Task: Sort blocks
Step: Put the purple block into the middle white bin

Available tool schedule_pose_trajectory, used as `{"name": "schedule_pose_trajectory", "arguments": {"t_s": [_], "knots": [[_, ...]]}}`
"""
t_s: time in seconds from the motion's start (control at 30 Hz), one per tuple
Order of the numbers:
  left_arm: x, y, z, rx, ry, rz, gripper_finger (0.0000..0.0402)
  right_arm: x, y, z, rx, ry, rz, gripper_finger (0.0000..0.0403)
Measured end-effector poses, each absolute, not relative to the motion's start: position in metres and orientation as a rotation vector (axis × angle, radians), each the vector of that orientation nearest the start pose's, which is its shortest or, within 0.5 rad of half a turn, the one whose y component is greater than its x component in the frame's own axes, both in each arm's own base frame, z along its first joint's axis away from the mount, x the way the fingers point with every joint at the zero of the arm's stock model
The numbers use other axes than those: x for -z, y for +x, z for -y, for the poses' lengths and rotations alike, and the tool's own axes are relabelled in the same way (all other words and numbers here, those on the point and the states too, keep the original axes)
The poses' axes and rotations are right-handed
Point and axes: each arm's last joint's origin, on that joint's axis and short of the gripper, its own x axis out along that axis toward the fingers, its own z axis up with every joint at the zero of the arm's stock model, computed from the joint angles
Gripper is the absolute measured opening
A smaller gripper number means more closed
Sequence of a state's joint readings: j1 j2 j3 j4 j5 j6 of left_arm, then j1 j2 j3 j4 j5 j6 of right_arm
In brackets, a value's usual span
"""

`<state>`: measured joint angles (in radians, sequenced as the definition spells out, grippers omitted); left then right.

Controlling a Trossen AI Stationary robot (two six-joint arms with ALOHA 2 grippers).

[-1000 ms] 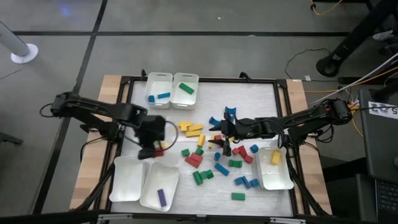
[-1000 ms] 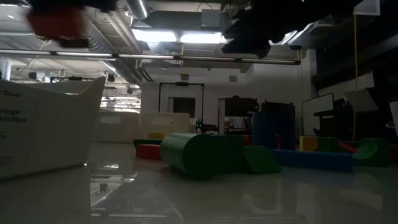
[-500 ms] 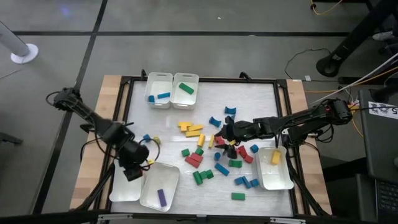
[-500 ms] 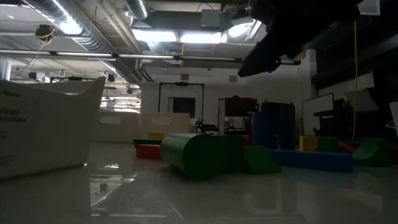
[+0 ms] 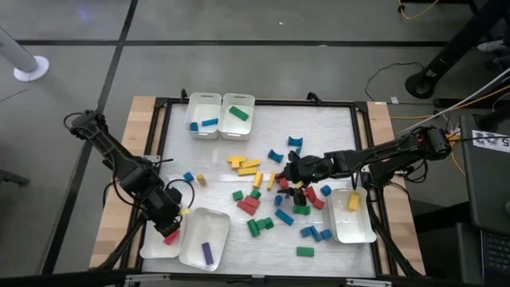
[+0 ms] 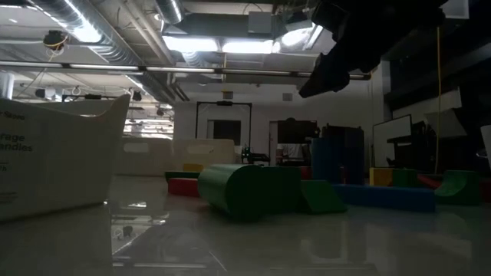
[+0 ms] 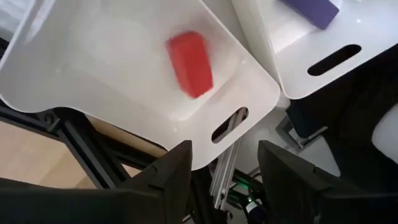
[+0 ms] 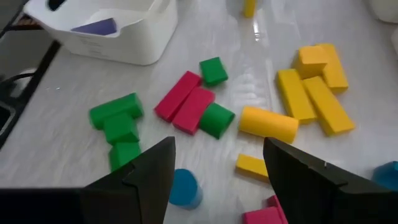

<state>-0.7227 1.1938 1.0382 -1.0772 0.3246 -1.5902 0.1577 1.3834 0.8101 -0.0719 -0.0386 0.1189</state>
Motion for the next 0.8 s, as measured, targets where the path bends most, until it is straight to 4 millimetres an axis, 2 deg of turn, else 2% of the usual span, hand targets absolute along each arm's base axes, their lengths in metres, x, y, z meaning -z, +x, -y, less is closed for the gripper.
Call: {"name": "schedule_pose_trajectory", "arguments": {"t_s": [0.27,0.57,0.8], "knots": [[-0.279,0.15,0.14,-0.299,-0.914,-1.503,0.0177,-0.22,0.283,-0.049,-0.302,-0.047,-0.647,0.0243],[-0.279,0.151,0.139,-0.321,-0.898,-1.456,0.0178,-0.192,0.295,-0.051,-0.351,-0.158,-0.726,0.0243],[-0.279,0.151,0.139,-0.319,-0.895,-1.455,0.0178,-0.189,0.296,-0.051,-0.357,-0.163,-0.735,0.0243]]}}
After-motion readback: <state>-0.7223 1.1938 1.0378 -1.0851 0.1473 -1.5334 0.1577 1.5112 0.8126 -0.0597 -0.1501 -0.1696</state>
